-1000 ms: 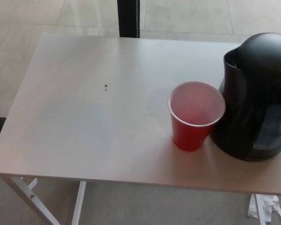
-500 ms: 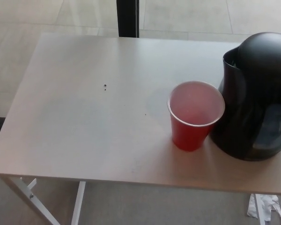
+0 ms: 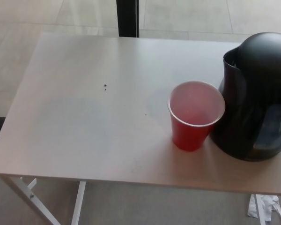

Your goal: The robot uses its right hand to lift up a kettle kept on the middle of the desk by its handle and tilt it into a glass kept next to it to pour out water

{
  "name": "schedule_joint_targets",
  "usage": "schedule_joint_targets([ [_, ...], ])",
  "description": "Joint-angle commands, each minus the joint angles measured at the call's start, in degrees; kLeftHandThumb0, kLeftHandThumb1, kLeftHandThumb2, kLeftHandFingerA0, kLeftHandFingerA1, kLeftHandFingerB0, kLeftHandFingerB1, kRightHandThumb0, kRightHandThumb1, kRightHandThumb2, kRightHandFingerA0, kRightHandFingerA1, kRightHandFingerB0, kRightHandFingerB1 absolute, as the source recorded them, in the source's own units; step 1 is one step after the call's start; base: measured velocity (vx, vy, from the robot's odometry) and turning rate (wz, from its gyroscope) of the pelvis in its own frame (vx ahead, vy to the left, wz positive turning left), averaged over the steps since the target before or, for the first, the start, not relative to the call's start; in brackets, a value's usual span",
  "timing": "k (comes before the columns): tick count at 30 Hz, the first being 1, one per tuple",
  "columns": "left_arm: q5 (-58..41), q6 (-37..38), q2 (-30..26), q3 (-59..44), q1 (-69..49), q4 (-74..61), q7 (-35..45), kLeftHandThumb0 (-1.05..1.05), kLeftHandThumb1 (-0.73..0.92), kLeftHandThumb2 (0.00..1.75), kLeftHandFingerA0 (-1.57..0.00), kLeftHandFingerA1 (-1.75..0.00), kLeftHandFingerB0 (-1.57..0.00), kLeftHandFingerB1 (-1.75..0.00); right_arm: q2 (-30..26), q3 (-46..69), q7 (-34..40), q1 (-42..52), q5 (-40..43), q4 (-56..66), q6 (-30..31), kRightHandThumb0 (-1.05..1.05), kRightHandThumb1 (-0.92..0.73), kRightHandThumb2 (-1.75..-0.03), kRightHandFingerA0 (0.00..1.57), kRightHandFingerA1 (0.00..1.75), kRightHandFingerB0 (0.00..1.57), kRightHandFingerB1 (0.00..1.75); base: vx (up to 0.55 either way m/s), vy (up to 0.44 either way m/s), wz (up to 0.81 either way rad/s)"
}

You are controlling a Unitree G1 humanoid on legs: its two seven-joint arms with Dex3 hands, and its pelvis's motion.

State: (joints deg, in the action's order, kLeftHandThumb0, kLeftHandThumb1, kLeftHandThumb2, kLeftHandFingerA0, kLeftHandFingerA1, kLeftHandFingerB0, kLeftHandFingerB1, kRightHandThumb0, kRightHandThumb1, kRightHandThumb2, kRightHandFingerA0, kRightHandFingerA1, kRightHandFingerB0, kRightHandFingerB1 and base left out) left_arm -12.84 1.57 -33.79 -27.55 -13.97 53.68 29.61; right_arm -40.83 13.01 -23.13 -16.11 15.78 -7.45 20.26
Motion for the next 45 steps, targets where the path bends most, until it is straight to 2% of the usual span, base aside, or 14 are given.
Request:
schedule_joint_targets([
  [1,-0.57,0.3,-0.93,0.03,0.08,0.26,0.58,-0.68,0.66,0.6,-0.51,-0.53,-0.37,-0.4,-0.53,-1.39,-1.76,1.11,-3.3,-2.42,-2.66,-0.67,-0.43,-0.83,0.06,0.48,0.02,0.33,0.0,0.0,0.0],
  [4,-0.27,0.84,-1.05,0.27,0.41,1.17,0.63,-0.68,0.53,0.93,-0.44,-0.6,-0.27,-0.51,-0.59,-2.29,-2.35,0.51,-4.24,-6.33,-3.09,-0.62,-0.41,-0.83,0.02,0.45,0.04,0.33,0.0,0.0,0.0],
  [7,-0.36,0.72,-1.11,0.29,0.0,0.4,0.84,-0.67,0.69,0.61,-0.5,-0.52,-0.36,-0.41,-0.27,-1.99,-2.58,0.18,-4.19,-7.79,-3.11,-0.61,-0.4,-0.81,0.04,0.46,0.0,0.33,0.0,0.0,0.0],
  [9,-1.03,-0.86,-0.93,-0.13,0.03,-0.29,0.76,-0.68,0.52,0.91,-0.46,-0.61,-0.31,-0.52,-0.4,-2.67,-2.12,-0.7,-5.39,-8.63,-3.23,-0.36,-0.37,-0.95,0.03,0.51,0.0,0.49,0.0,0.0,0.0],
  [13,-0.76,-0.86,-0.81,0.08,-0.15,-0.66,0.36,-0.66,0.68,0.6,-0.5,-0.5,-0.35,-0.4,-0.54,-4.48,-1.32,-1.61,-8.57,-9.97,-6.94,-0.71,-0.44,-0.83,0.04,0.46,0.03,0.36,0.0,0.0,0.0],
  [16,-0.32,-0.41,-0.7,0.61,-0.39,-0.46,0.57,-0.66,0.68,0.61,-0.5,-0.51,-0.35,-0.4,-1.13,-5.47,-1.89,-1.95,-9.91,-11.06,-9.33,-0.36,-0.39,-0.97,0.04,0.52,0.0,0.49,0.0,0.0,0.0],
  [17,-0.31,-0.33,-0.71,0.67,-0.31,-0.27,0.55,-0.68,0.53,0.92,-0.46,-0.61,-0.3,-0.52,-0.61,-5.25,-1.46,-2.36,-9.7,-11.35,-8.94,-0.66,-0.46,-0.79,0.19,0.5,0.09,0.38,0.0,0.0,0.0],
  [18,-0.3,-0.23,-0.73,0.73,-0.15,0.07,0.55,-0.67,0.68,0.6,-0.5,-0.5,-0.36,-0.39,0.45,-4.87,-0.6,-3.25,-9.19,-11.78,-8.11,-0.64,-0.46,-0.77,0.2,0.49,0.12,0.39,0.0,0.0,0.0],
  [20,-0.31,-0.12,-0.79,0.79,0.04,0.49,0.59,-0.69,0.52,0.92,-0.45,-0.6,-0.3,-0.51,1.37,-4.52,0.11,-3.87,-9.15,-12.27,-8.26,-0.64,-0.45,-0.77,0.23,0.5,0.14,0.39,0.0,0.0,0.0],
  [22,-0.45,-0.17,-0.59,0.86,0.42,1.12,0.65,-0.65,0.68,0.6,-0.49,-0.49,-0.35,-0.39,3.81,-3.57,2.47,-5.7,-8.46,-13.3,-7.51,-0.62,-0.46,-0.77,0.27,0.49,0.15,0.4,0.0,0.0,0.0],
  [24,-0.17,-0.15,-0.26,1.28,-0.24,-0.09,0.33,-0.7,0.55,0.91,-0.43,-0.58,-0.3,-0.51,5.41,-3.4,3.66,-7.76,-8.74,-14.65,-6.91,-0.61,-0.47,-0.77,0.27,0.49,0.14,0.4,0.0,0.0,0.0],
  [26,-0.11,-0.27,-0.18,1.6,-0.46,-0.2,0.4,-0.65,0.69,0.61,-0.5,-0.48,-0.35,-0.39,5.77,-3.2,3.6,-8.11,-9.09,-14.85,-6.89,-0.61,-0.47,-0.77,0.26,0.49,0.13,0.39,0.0,0.0,0.0],
  [34,-0.51,0.12,-0.68,1.8,0.41,1.5,0.98,-0.67,0.7,0.61,-0.48,-0.5,-0.33,-0.39,7.06,-3.11,4.09,-11.5,-10.1,-20.98,-10.17,-0.61,-0.46,-0.78,0.34,0.53,0.17,0.42,0.0,0.0,0.0],
  [45,-1.04,-0.59,-0.28,1.86,0.31,0.18,1.26,-0.69,0.7,0.61,-0.5,-0.51,-0.33,-0.4,9.36,-4.0,4.58,-8.51,-10.88,-17.23,-6.78,-0.38,-0.68,-0.61,0.94,0.72,0.41,0.36,0.0,0.0,0.0],
])
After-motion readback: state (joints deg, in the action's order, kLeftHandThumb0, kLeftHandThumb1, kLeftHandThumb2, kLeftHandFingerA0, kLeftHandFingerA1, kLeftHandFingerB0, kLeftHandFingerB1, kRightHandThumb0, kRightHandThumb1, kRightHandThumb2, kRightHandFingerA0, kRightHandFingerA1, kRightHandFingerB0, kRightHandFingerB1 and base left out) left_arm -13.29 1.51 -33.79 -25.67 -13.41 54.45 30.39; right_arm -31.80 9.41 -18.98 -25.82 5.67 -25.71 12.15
